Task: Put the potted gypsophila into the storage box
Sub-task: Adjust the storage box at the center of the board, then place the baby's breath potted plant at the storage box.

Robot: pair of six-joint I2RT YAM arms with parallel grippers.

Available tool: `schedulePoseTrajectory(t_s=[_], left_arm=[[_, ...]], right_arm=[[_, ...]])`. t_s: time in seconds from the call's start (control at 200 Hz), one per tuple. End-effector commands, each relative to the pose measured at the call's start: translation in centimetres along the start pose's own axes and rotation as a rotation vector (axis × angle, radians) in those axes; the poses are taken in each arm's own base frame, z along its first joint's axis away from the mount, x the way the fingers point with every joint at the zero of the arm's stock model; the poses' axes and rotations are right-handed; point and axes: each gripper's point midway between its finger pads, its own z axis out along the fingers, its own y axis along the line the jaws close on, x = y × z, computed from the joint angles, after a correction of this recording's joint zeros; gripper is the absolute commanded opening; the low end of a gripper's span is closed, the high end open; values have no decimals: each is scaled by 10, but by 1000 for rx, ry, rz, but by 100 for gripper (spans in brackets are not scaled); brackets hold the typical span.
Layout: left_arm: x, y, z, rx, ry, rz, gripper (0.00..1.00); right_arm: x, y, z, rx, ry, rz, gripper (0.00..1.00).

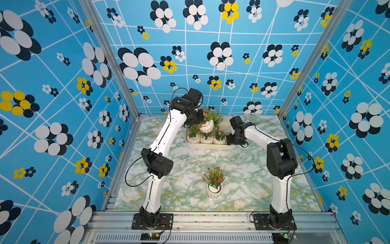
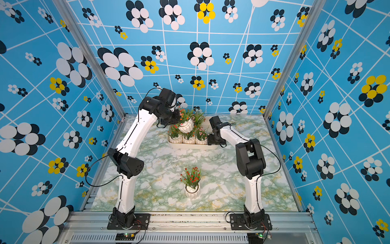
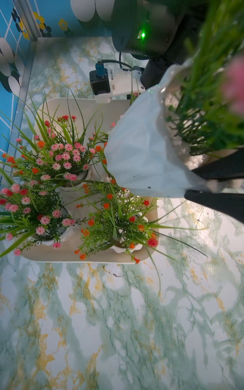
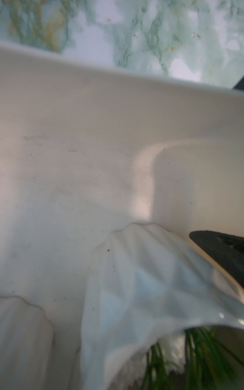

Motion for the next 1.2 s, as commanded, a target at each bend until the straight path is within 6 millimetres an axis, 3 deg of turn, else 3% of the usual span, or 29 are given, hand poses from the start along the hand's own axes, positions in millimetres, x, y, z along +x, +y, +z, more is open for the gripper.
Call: schedulePoseTrajectory(t_s=[0.0,0.345,0.37,0.745,0.945,1.194], left_arm=[[-9,-24,-11,87,-40,13,0],[-25,-61,8,187,-112,31,0],[-27,-64,9,194,-121,34,0],[-46,-107,48,272,-238,127,0],[-52,-114,77,286,-263,159,0],[-56,-108,102,243,-288,198,0]], right_arm=[[12,-3,-17,25,23,-2,72],[-11,-55,-81,16,-87,146,73],[-1,-60,-76,22,-61,152,73],[24,-87,-74,17,-41,222,73],[32,-93,-71,6,-37,251,73],[35,-96,-71,2,-38,264,73]])
